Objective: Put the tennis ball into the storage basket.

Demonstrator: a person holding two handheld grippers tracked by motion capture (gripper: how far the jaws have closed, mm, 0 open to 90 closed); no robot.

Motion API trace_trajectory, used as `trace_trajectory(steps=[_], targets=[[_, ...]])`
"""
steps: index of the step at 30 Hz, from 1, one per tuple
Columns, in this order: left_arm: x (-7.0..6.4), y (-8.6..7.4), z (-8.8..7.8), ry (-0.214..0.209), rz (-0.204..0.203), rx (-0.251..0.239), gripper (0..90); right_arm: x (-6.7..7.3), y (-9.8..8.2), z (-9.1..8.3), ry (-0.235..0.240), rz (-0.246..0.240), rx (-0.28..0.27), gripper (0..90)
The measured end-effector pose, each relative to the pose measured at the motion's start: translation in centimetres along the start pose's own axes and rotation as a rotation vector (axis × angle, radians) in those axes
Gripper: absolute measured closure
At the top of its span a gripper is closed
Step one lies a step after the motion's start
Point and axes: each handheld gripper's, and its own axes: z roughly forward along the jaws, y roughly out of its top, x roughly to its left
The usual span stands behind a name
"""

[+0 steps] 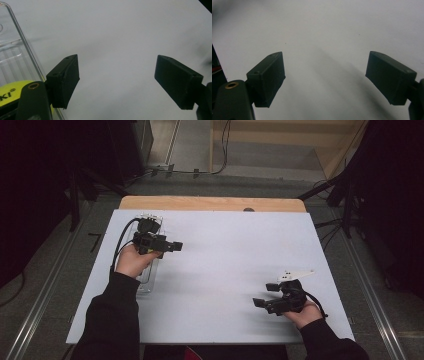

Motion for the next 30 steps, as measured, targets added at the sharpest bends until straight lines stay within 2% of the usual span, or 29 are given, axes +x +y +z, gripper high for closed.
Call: trace_trajectory(steps=[2, 8, 19, 24, 30], targets=[[-0.2, -0.2, 0.0, -0.013, 0.001, 0.002, 20.9, 0.0, 0.0, 0.0, 0.0, -0.002, 0.0, 13.8], [-0.6, -0.8, -0.1, -0.016, 0.022, 0.013, 20.9, 0.0, 0.0, 0.0, 0.0, 0.0, 0.0, 13.8], [-1.6, -2.0, -0.5, -0.061, 0.042, -0.007, 20.8, 0.0, 0.0, 0.0, 0.003, 0.001, -0.001, 13.8], [-1.9, -2.5, -0.7, -0.096, 0.041, -0.022, 20.8, 0.0, 0.0, 0.0, 0.003, 0.002, -0.001, 13.8], [-2.4, -3.0, -0.8, -0.107, 0.048, -0.02, 20.8, 0.0, 0.0, 0.0, 0.003, 0.002, -0.003, 13.8]])
